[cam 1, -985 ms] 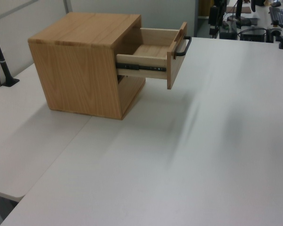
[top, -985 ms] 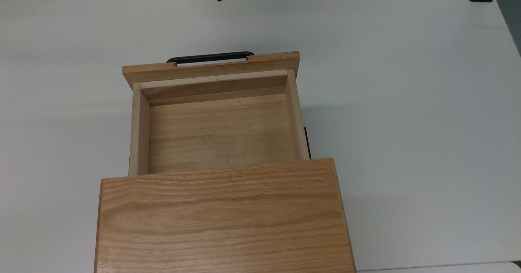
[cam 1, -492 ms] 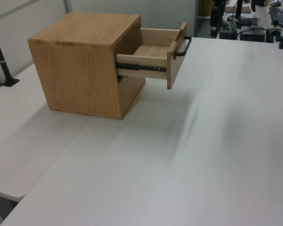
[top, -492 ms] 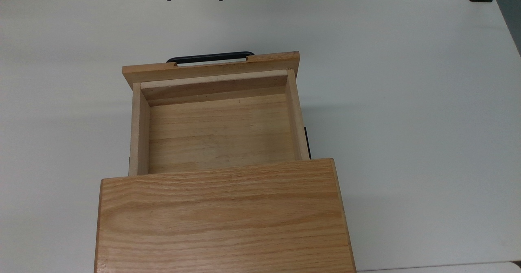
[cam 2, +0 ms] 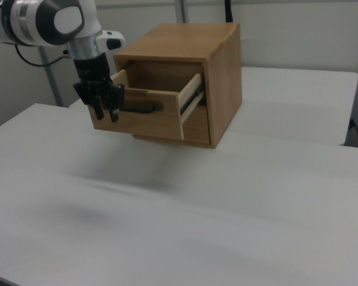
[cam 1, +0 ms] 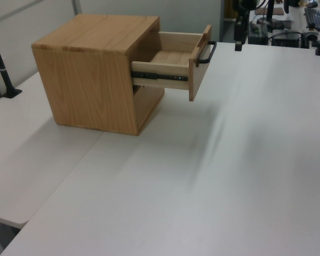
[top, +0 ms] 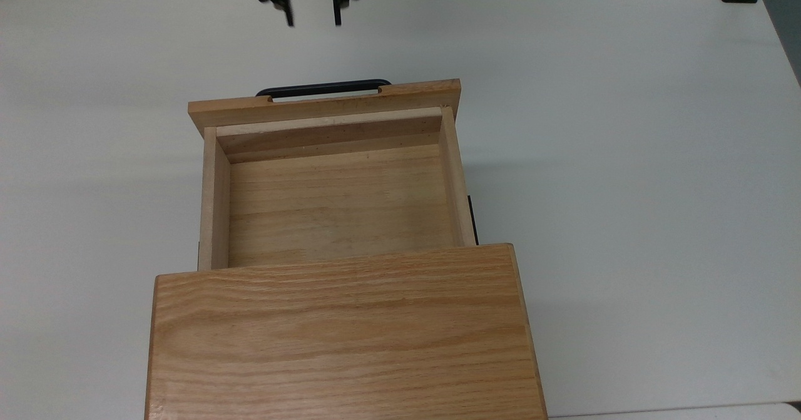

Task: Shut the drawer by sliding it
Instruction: 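Lower the gripper toward the black handle of the open drawer, then push the drawer front with the gripper into the cabinet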

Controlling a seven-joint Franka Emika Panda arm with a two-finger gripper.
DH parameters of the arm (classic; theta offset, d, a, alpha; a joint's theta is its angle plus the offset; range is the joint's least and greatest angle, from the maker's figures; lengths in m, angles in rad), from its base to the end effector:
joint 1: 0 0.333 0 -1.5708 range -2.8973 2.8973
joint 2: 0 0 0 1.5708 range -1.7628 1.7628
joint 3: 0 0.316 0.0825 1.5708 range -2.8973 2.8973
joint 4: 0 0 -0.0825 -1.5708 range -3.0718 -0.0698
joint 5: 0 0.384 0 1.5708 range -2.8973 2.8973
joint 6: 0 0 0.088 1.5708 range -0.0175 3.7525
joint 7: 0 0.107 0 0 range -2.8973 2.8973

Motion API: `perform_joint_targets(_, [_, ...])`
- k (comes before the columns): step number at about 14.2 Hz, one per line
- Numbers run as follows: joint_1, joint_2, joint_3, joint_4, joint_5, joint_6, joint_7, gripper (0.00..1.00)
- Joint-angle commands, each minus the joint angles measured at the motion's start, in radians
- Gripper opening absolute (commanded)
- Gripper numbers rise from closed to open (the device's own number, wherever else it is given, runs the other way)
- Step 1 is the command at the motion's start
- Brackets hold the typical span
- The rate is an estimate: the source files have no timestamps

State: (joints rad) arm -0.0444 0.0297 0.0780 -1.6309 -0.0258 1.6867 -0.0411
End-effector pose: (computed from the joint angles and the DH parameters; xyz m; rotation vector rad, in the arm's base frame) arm 0.5722 0.0161 0.5896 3.1156 0.1205 0.0407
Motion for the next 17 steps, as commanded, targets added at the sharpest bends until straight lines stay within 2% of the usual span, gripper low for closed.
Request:
perform_joint_targets(1, [0.049,0.05,-0.009,-0.015,-0.014,0.14,0.194,0.21])
perform_joint_targets(2, [0.05,0.061,-0.009,-0.014,-0.014,0.183,0.246,0.07])
perform_joint_targets(3, [0.05,0.064,-0.009,-0.013,-0.013,0.208,0.274,0.0])
perform_joint_targets(7, [0.067,0.099,-0.009,-0.006,-0.012,0.29,0.352,0.0])
perform_joint_targets(9, [0.069,0.145,-0.009,0.029,-0.02,0.326,0.395,0.0])
perform_joint_targets(11, [0.067,0.199,-0.011,0.103,-0.025,0.35,0.414,0.01])
perform_joint_targets(16, [0.067,0.288,-0.011,0.209,-0.098,0.465,0.477,0.02])
perform_joint_targets(17, [0.069,0.32,-0.011,0.254,-0.136,0.47,0.498,0.02])
